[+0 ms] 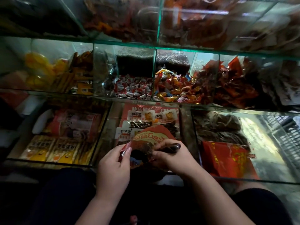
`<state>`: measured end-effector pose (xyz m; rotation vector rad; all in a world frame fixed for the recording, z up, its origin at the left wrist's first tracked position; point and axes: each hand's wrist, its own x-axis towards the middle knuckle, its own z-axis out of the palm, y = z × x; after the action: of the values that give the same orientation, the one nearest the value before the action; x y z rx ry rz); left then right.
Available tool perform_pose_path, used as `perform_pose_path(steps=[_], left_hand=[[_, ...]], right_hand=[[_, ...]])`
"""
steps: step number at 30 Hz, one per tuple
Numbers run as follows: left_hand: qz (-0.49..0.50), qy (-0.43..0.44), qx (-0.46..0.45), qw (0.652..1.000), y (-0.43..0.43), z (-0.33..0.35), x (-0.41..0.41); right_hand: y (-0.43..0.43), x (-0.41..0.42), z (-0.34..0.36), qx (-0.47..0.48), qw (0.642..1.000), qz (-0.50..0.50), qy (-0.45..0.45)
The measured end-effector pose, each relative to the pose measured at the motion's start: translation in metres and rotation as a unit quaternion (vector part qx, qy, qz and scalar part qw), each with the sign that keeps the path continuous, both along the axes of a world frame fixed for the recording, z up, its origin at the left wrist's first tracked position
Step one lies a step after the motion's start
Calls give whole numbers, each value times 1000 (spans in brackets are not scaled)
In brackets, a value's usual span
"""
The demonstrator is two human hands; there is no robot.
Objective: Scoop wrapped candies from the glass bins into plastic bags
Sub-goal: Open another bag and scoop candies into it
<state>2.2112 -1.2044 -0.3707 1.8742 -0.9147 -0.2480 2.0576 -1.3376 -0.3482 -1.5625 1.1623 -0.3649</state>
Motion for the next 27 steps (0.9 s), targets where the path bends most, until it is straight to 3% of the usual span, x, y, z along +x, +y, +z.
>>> perform_pose_path(steps=[3,7,11,16,21,27], left_hand=[[-3,12,-12,1000,-1,-1,-3],[-29,28,-50,998,-12,7,-14],[-40,66,-128,989,-30,32,-31],[31,128,-211,968,-40,40,-45],[8,148,-48,988,-35,12,-43],[-5,123,-6,992,-37,15,-40]], right_hand=[[2,4,-5,45,993,-101,-40],[7,2,-6,2,997,-82,-6],[-4,-24,28,-115,991,-64,29],[-8,-49,55,-242,968,-56,19],[-7,-49,15,-142,985,-87,39],[-6,-51,-15,62,971,-219,-75]])
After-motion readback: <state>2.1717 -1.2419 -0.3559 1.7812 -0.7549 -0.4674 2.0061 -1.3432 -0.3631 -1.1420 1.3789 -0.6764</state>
